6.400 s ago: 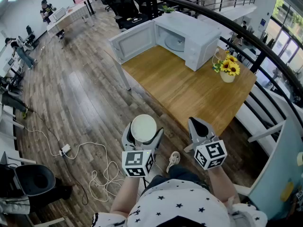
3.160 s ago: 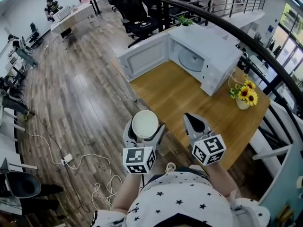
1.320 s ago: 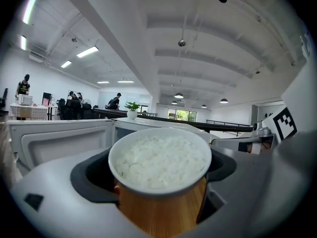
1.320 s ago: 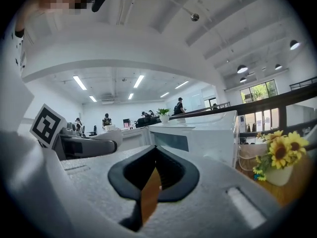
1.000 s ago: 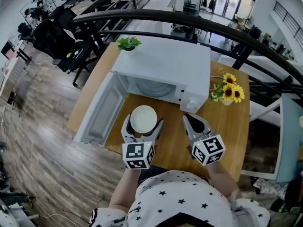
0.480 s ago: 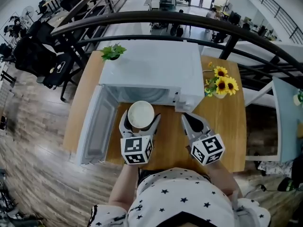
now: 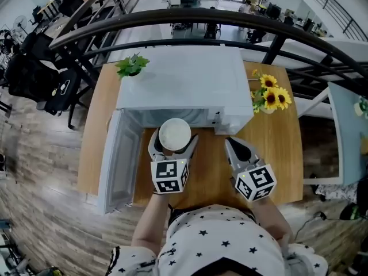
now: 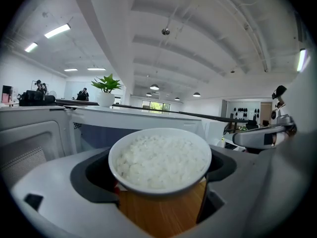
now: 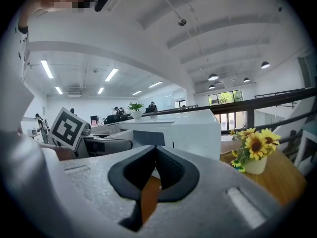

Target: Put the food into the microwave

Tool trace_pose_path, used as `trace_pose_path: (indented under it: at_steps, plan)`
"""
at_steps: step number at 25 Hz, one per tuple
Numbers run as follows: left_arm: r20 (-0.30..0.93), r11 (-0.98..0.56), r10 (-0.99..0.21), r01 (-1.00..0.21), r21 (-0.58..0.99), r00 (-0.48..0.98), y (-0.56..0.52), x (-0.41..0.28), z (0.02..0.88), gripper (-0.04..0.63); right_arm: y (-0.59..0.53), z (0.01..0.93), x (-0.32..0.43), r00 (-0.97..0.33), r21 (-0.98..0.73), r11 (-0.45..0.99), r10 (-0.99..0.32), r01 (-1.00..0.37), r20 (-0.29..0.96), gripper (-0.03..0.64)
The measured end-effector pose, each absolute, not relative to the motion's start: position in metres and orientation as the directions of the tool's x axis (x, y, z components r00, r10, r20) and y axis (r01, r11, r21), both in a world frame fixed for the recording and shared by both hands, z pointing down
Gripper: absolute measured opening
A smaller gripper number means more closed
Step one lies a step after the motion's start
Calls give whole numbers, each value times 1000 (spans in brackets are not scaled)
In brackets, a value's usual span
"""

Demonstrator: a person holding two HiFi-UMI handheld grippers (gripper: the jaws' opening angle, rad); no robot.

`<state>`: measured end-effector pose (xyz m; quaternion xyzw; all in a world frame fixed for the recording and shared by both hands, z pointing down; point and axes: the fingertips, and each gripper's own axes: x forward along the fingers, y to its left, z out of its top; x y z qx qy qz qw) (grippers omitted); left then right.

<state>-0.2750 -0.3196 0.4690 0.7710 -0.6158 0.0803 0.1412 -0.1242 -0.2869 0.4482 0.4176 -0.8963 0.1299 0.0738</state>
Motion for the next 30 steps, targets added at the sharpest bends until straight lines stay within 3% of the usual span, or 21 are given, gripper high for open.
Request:
trace_pose_path:
  at_steps: [30]
  plan:
    - [413,-247,-878,-968,38,240,-401,-310,547,500,-312,484,-162,-613,-181,589,-721,-788,324,5]
